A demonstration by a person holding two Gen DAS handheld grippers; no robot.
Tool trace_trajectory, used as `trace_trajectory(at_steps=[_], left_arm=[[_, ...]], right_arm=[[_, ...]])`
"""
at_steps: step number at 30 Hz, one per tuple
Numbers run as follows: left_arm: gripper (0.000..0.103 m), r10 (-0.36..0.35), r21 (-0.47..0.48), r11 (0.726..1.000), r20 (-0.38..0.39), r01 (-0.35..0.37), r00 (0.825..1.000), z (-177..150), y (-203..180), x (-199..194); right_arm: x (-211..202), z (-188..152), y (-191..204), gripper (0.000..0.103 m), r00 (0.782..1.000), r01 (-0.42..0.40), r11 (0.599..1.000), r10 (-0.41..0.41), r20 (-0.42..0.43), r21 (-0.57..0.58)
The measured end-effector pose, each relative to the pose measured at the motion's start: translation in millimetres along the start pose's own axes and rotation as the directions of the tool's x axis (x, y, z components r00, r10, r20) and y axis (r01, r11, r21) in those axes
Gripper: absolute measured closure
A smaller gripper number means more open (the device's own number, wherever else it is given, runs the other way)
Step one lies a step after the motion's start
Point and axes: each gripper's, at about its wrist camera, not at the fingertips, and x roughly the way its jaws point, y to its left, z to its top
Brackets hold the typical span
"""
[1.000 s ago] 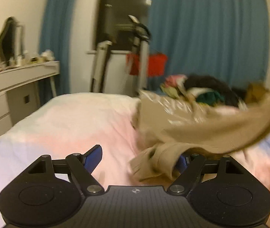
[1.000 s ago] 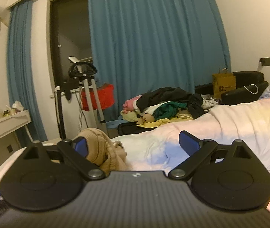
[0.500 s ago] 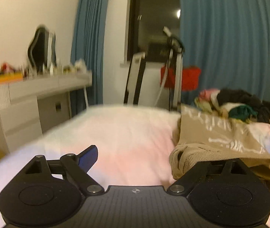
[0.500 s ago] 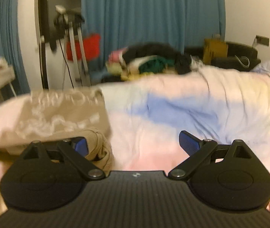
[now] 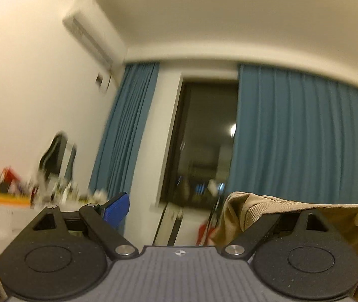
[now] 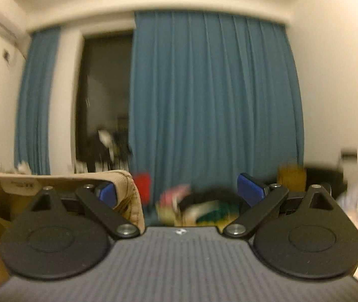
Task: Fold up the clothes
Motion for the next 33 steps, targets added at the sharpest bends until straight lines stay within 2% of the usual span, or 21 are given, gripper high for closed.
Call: trace_trajectory(at_steps=[4,7,10,14,17,21,24,26,30,33], left_arm=[[0.008,-0.037,-0.026,0.999,0.11,0.04,0.993,101,0,-17],[0.006,-0.083,-0.021,0.996,0.109,0.086,0.991,148,-2,-34],[0.005,-0.13,-0.016,0.991,0.103,0.132,0.986,194,-3,-50],[0.004,-0.17,-0.037,0.984,0.046,0.172,0.984,208,-7,-53],[0.004,-0.199,-0.074,0.978,-0.025,0.197,0.98,183,-8,-41],[0.004,-0.219,-0.107,0.973,-0.163,0.204,0.962,111,-7,4],[0.004,-0.21,-0.113,0.976,-0.264,0.186,0.941,56,-10,48],[0.004,-0.195,-0.12,0.979,-0.323,0.164,0.926,22,-16,82],[0.004,-0.141,-0.086,0.989,-0.357,0.118,0.923,-34,-35,166],[0.004,-0.1,-0.06,0.995,-0.37,0.083,0.924,-74,-50,229]], right_arm=[[-36,91,-6,0.006,0.993,-0.063,0.998,0.063,0.105,-0.004],[-69,144,-10,0.006,0.977,-0.072,0.996,0.079,0.197,-0.044],[-90,178,-15,0.006,0.967,-0.081,0.995,0.092,0.239,-0.055],[-97,193,-22,0.006,0.969,-0.09,0.995,0.099,0.228,-0.049],[-91,180,-23,0.005,0.981,-0.094,0.995,0.098,0.169,-0.036],[-59,130,-17,0.005,0.995,-0.088,0.995,0.09,0.05,-0.042],[-23,86,-9,0.005,0.996,-0.079,0.995,0.076,-0.051,-0.064],[13,58,-5,0.005,0.989,-0.08,0.995,0.073,-0.127,-0.051],[99,9,13,0.005,0.975,-0.056,0.997,0.042,-0.22,-0.056],[169,-27,28,0.005,0.968,-0.024,0.998,0.009,-0.253,-0.058]])
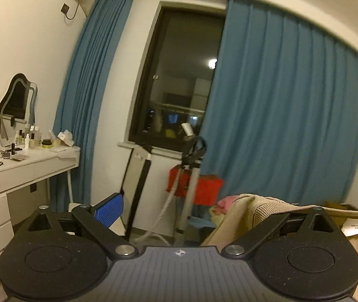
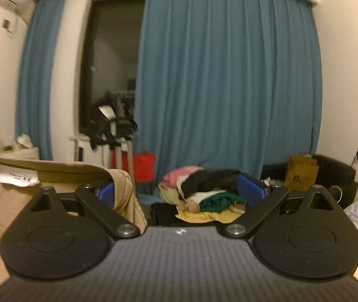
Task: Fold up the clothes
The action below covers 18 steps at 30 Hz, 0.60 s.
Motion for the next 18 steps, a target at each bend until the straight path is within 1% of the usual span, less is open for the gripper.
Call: trace_trajectory(at_steps=[3,5,7,9,10,12,14,15,16,17,18], left_arm=[[0.003,0.027,0.014,1.0,-0.035,-0.027,0.999,-25,0,92],[0.003,0.045,0.024,0.999,-0.06,-0.044,0.997,-42,0,153],[0.003,0.039,0.033,0.999,-0.156,-0.034,0.987,-74,6,192],[0.003,0.031,0.04,0.999,-0.256,-0.021,0.966,-107,12,228],[0.004,0.027,0.044,0.999,-0.305,-0.014,0.952,-124,15,246],[0.005,0.02,0.049,0.999,-0.401,0.0,0.916,-157,21,282],[0.005,0.014,0.053,0.998,-0.493,0.014,0.87,-190,28,318],[0.005,0.011,0.055,0.998,-0.537,0.021,0.844,-206,31,336],[0.004,0.009,0.056,0.998,-0.58,0.029,0.815,-223,34,354],[0.004,0.007,0.057,0.998,-0.621,0.036,0.784,-240,37,372],[0.005,0.005,0.057,0.997,-0.66,0.044,0.751,-256,40,390]], right_arm=[[76,-24,16,0.005,0.999,0.031,0.999,-0.03,-0.019,0.014],[129,-47,24,0.005,0.997,0.049,0.998,-0.048,-0.053,0.025],[182,-82,33,0.005,0.993,0.054,0.998,-0.049,-0.111,0.037],[235,-122,40,0.005,0.981,0.059,0.998,-0.052,-0.188,0.031],[258,-142,41,0.005,0.972,0.062,0.998,-0.055,-0.23,0.024],[297,-180,41,0.006,0.949,0.06,0.998,-0.055,-0.309,0.005],[328,-215,43,0.006,0.924,0.042,0.999,-0.046,-0.381,-0.019],[341,-230,45,0.006,0.906,0.028,0.999,-0.038,-0.422,-0.028],[351,-242,47,0.006,0.88,0.01,1.0,-0.022,-0.475,-0.029],[360,-253,49,0.006,0.846,-0.012,1.0,-0.002,-0.534,-0.023],[367,-262,53,0.006,0.806,-0.047,0.999,0.029,-0.591,-0.016]])
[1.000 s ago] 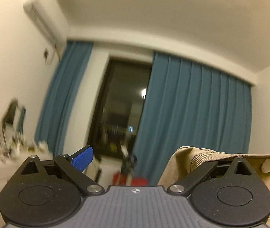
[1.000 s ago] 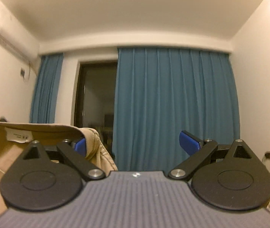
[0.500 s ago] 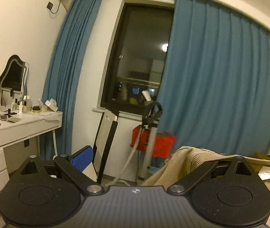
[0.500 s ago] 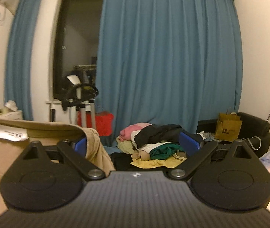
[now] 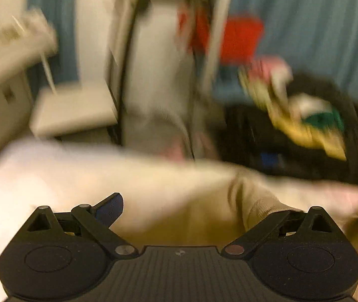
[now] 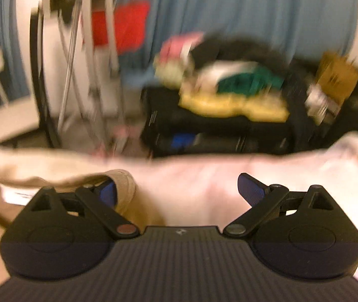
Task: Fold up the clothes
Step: 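Lay the T-shirt flat on the bed and open the left gripper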
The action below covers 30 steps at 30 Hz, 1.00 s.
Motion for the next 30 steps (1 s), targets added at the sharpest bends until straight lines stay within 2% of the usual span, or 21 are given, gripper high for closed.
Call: trace_trajectory(at_steps=[1,2,4,7,11,15,20,25,30], left_arm=[[0.004,-0.005,0.005,1.0,-0.051,0.006,0.999,-1,3,24],[0.004,-0.006,0.014,1.0,-0.057,0.006,0.998,3,6,28],[0.0,-0.028,0.015,0.999,-0.049,0.029,0.998,4,8,14],[0.0,-0.039,0.013,0.999,-0.019,0.039,0.999,-1,9,-20],[0.0,-0.041,0.026,0.999,0.08,0.039,0.996,-25,0,-89],[0.0,-0.05,0.025,0.999,0.202,0.046,0.978,-75,-16,-182],[0.0,-0.052,0.03,0.999,0.329,0.045,0.943,-150,-26,-290],[0.0,-0.071,0.024,0.997,0.359,0.067,0.931,-222,-17,-361],[0.0,-0.103,-0.058,0.989,0.365,0.133,0.925,-259,6,-397]], right_arm=[[9,0,5,0.006,0.997,-0.042,0.999,0.04,-0.069,-0.017],[6,0,8,0.006,0.994,-0.068,0.997,0.065,-0.092,-0.026],[-16,0,12,0.006,0.994,-0.096,0.995,0.094,-0.065,-0.033],[-50,1,18,0.006,0.99,-0.137,0.99,0.136,-0.024,-0.045],[-96,2,26,0.006,0.981,-0.191,0.98,0.193,0.03,-0.063],[-173,-20,12,0.006,0.967,-0.21,0.976,0.215,0.136,-0.051],[-271,-71,-3,0.006,0.94,-0.238,0.971,0.232,0.249,-0.008],[-354,-127,-4,0.006,0.903,-0.275,0.961,0.271,0.332,-0.035],[-402,-170,-6,0.006,0.875,-0.321,0.947,0.305,0.376,-0.019]])
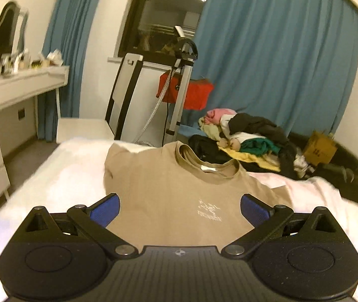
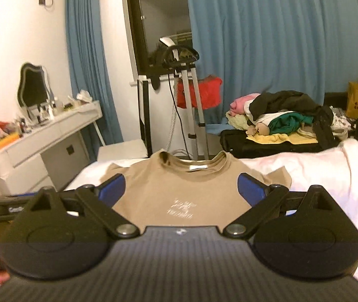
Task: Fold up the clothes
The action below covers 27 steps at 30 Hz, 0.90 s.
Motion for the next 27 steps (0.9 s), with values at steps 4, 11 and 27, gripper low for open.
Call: trace_trajectory(at_steps=[4,11,27], left_arm=[[0.0,0.003,-0.093,0.996,0.001,-0.002,1.0,-4,27,-14],[0.002,0.053,-0.228,0.972,-0.026,-0.057,0.998,0,78,37],[0.025,0.154,-0.352,0.918,-0.1,-0.18,0.983,14,139,228]], right_arm=[[-22,-19,3,0.006,1.0,-0.018,0.999,0.018,0.024,0.032],[4,-50,-17,0.006,1.0,-0.019,0.996,0.018,0.007,0.082],[98,-96,-69,0.006,0.999,-0.019,0.987,0.026,-0.041,0.161]])
